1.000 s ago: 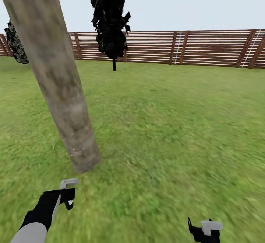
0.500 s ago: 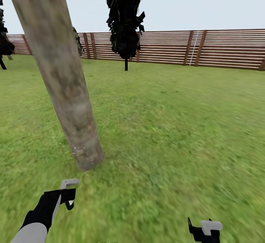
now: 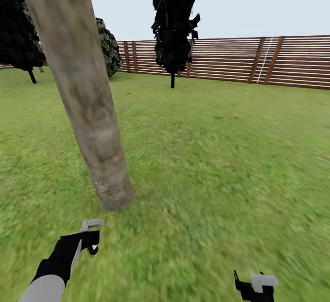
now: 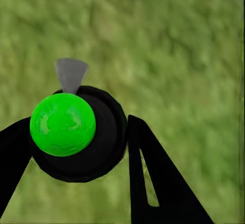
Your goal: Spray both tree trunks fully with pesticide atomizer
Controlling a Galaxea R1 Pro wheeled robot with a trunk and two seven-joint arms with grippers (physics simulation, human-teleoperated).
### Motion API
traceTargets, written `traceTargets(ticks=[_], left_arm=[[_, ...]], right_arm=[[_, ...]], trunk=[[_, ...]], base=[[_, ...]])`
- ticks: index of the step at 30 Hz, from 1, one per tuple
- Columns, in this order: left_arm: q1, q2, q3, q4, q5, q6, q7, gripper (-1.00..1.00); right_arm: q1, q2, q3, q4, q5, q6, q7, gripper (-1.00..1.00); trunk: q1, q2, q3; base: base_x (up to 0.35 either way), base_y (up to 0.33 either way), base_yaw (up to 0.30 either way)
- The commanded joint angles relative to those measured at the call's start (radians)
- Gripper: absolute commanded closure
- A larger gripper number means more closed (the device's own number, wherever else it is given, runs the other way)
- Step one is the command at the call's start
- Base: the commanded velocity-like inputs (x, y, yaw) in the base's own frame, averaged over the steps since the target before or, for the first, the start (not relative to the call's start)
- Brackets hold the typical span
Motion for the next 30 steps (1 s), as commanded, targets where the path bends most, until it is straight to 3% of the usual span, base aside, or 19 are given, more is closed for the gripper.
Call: traceTargets(ticks=[1, 4, 7, 9, 12, 15, 17, 19, 23, 25, 27, 29, 30], left_arm=[[-0.001, -0.002, 0.005, -0.002, -0.013, -0.021, -0.010, 1.00], [-0.003, -0.006, 0.004, -0.001, -0.013, -0.048, -0.010, 1.00], [-0.008, -0.037, -0.002, 0.000, -0.016, -0.056, -0.011, 1.00], [-0.009, -0.036, -0.010, -0.001, -0.016, -0.055, -0.014, 1.00], [-0.029, 0.004, -0.015, -0.007, -0.015, -0.048, -0.021, 1.00], [-0.046, 0.078, -0.009, -0.009, -0.012, -0.045, -0.023, 1.00], [-0.046, 0.088, -0.013, -0.009, -0.012, -0.049, -0.023, 1.00], [-0.046, 0.077, -0.021, -0.009, -0.014, -0.054, -0.024, 1.00], [-0.048, 0.001, -0.115, -0.011, -0.014, -0.053, -0.024, 1.00], [-0.053, -0.007, -0.137, -0.016, -0.013, -0.049, -0.035, 1.00], [-0.054, 0.010, -0.134, -0.036, -0.013, -0.047, -0.070, 1.00], [-0.055, 0.054, -0.132, -0.066, -0.012, -0.045, -0.117, 1.00], [-0.054, 0.092, -0.125, -0.093, -0.009, -0.043, -0.162, 1.00]], right_arm=[[-0.001, 0.000, -0.005, 0.001, 0.011, -0.002, -0.005, -1.00], [-0.001, 0.000, -0.005, 0.001, 0.011, -0.002, -0.005, -1.00], [-0.001, 0.000, -0.005, 0.001, 0.011, -0.002, -0.006, -1.00], [-0.001, 0.000, -0.005, 0.001, 0.011, -0.002, -0.006, -1.00], [-0.001, 0.000, -0.005, 0.001, 0.011, -0.002, -0.005, -1.00], [-0.001, 0.000, -0.005, 0.001, 0.011, -0.002, -0.005, -1.00], [-0.001, 0.000, -0.005, 0.001, 0.012, -0.002, -0.005, -1.00], [-0.001, 0.000, -0.005, 0.001, 0.012, -0.002, -0.005, -1.00], [-0.001, 0.000, -0.005, 0.001, 0.012, -0.002, -0.006, -1.00], [-0.001, 0.000, -0.005, 0.001, 0.012, -0.002, -0.006, -1.00], [-0.001, 0.000, -0.005, 0.001, 0.012, -0.002, -0.006, -1.00], [-0.001, 0.000, -0.005, 0.001, 0.012, -0.003, -0.006, -1.00], [-0.001, 0.000, -0.004, 0.001, 0.012, -0.002, -0.006, -1.00]], trunk=[[0.000, 0.000, -0.001], [0.000, 0.000, -0.001], [0.000, 0.000, -0.001], [0.000, 0.000, -0.001], [0.000, 0.000, -0.001], [0.000, 0.000, -0.001], [0.000, 0.000, -0.001], [0.000, 0.000, -0.001], [0.000, 0.000, -0.001], [0.000, 0.000, -0.001], [0.000, 0.000, -0.001], [0.000, 0.000, -0.001], [0.000, 0.000, -0.001]], base=[[0.045, -0.036, 0.034], [0.014, -0.011, 0.011], [0.001, -0.001, 0.001], [0.000, 0.000, 0.000], [0.000, 0.000, 0.000], [0.000, 0.000, 0.000], [0.000, 0.000, 0.000], [0.000, 0.000, 0.000], [0.000, 0.000, 0.000], [0.000, 0.000, 0.000], [0.000, 0.000, 0.000], [0.000, 0.000, 0.000], [0.000, 0.000, 0.000]])
